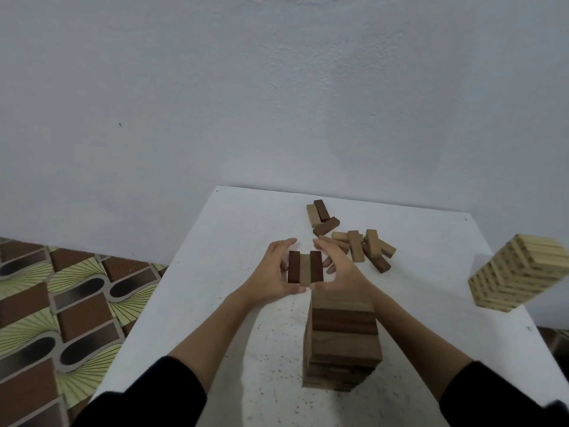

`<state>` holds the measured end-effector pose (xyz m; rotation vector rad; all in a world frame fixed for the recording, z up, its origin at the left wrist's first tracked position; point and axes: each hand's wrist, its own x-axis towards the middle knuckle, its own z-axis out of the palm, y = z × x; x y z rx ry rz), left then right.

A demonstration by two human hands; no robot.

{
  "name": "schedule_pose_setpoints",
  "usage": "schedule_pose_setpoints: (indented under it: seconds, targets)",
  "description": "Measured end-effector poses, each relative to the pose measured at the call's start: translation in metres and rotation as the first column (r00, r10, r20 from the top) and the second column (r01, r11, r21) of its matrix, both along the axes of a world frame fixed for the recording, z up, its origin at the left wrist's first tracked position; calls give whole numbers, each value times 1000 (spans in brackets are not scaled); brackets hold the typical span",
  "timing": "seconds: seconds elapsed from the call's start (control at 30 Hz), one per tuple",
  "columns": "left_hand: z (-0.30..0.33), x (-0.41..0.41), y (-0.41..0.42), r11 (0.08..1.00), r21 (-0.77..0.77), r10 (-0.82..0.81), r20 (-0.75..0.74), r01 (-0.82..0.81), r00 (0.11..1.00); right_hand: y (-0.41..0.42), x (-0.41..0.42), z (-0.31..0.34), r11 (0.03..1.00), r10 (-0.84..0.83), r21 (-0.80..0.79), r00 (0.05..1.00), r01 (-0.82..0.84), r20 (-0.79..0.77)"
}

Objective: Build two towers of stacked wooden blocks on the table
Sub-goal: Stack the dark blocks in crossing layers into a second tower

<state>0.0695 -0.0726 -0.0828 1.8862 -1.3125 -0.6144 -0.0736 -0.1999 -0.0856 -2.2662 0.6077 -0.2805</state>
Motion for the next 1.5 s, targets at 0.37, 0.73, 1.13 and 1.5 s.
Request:
schedule_pose_setpoints:
  seconds: [0.37, 0.73, 1.13, 1.5]
  targets:
    - [-7, 2, -8, 999, 14, -37, -147, 39, 988, 5, 6, 1, 999, -28, 39, 1000, 27, 8]
    - [11, 4, -12, 998, 62, -6, -111, 13, 994, 7, 4, 33, 992, 10, 123, 999, -6, -33]
    - [134, -6, 4, 986, -150, -80, -54, 71, 995, 16, -24, 154, 998, 13, 54, 988, -21, 154]
    - [168, -61, 65, 972, -174, -161, -16, 156, 987, 81, -89, 178, 1000, 8, 20, 973, -13, 231]
